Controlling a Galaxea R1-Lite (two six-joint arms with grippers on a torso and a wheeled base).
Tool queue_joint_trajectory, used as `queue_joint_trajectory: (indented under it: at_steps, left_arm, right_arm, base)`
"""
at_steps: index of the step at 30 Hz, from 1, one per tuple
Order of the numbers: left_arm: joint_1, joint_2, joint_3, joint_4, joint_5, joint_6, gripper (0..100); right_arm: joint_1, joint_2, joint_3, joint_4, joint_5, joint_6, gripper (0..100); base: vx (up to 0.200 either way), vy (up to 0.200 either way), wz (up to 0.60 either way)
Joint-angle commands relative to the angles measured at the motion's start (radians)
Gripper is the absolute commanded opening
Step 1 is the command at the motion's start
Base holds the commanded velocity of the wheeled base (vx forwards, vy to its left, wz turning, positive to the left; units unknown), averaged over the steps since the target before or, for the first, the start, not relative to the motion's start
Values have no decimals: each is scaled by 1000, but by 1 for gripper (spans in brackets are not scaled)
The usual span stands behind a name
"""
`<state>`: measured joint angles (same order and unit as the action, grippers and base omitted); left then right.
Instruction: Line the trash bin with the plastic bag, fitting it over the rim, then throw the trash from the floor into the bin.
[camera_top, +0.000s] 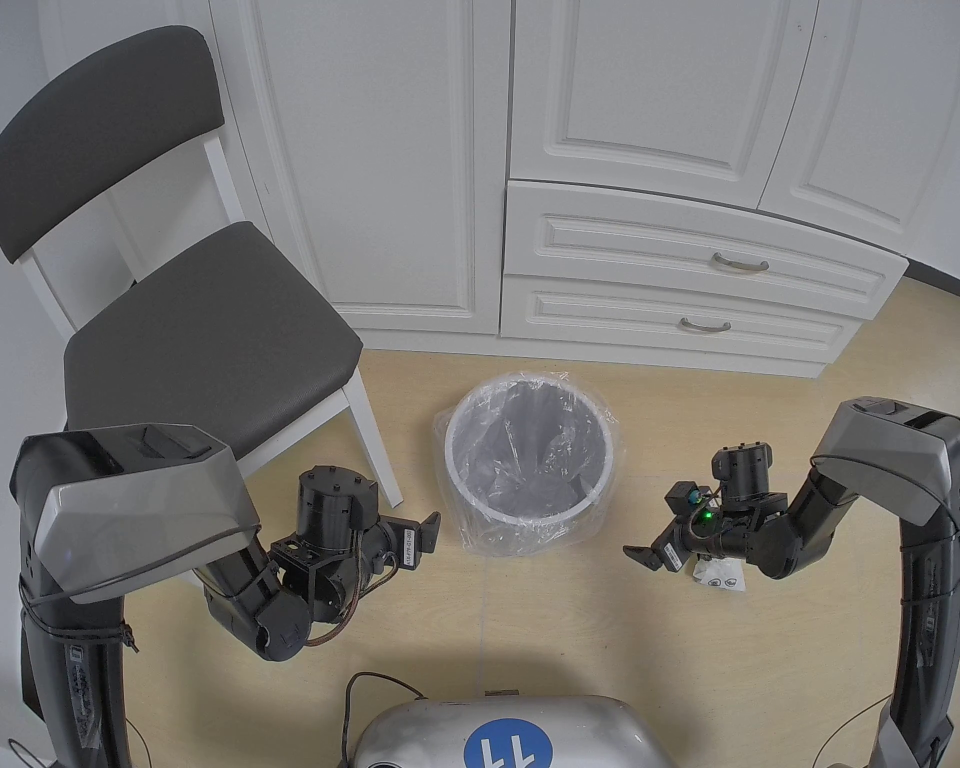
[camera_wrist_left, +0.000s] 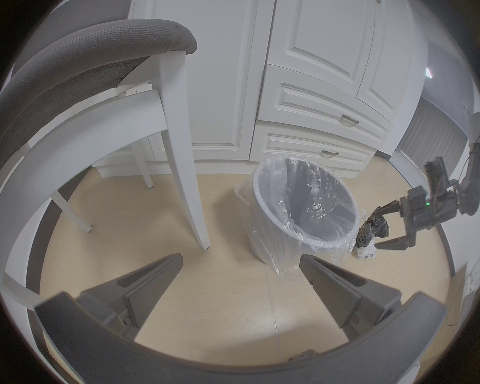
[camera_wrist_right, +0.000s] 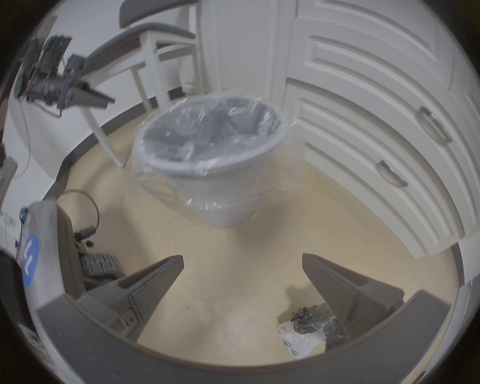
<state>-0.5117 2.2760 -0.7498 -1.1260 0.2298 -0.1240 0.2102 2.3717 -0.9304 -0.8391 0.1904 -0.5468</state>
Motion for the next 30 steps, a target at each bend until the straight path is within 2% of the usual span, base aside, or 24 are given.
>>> queue_joint_trajectory:
  at_steps: [1, 5, 6, 13, 18, 22, 23, 30]
  left_arm:
    - [-7, -9, 12, -8, 0, 0, 100]
    - [-7, -7, 12, -8, 0, 0, 100]
    - [-7, -7, 12, -8, 0, 0, 100]
    - [-7, -6, 12, -8, 0, 0, 100]
    - [-7, -6, 12, -9, 2, 0, 100]
    - [-7, -1, 12, -25, 0, 0, 100]
    - [-7, 0, 12, -28, 0, 0, 100]
    - [-7, 7, 15, -31, 2, -2, 100]
  right_arm:
    - [11, 129, -137, 52, 15, -39, 100]
    - [20, 175, -232, 55, 41, -39, 100]
    - [21, 196, -280, 51, 80, -36, 100]
    - [18, 212, -303, 14, 181, -13, 100]
    - [21, 251, -326, -87, 185, 39, 100]
    - [21, 268, -332, -132, 202, 45, 100]
    - [21, 267, -331, -132, 208, 45, 0]
    - [11, 273, -347, -115, 207, 48, 0]
  base:
    - [0, 0, 0]
    - [0, 0, 0]
    - [0, 0, 0]
    - [0, 0, 0]
    - [0, 0, 0]
    - [0, 0, 0]
    - [0, 0, 0]
    - [0, 0, 0]
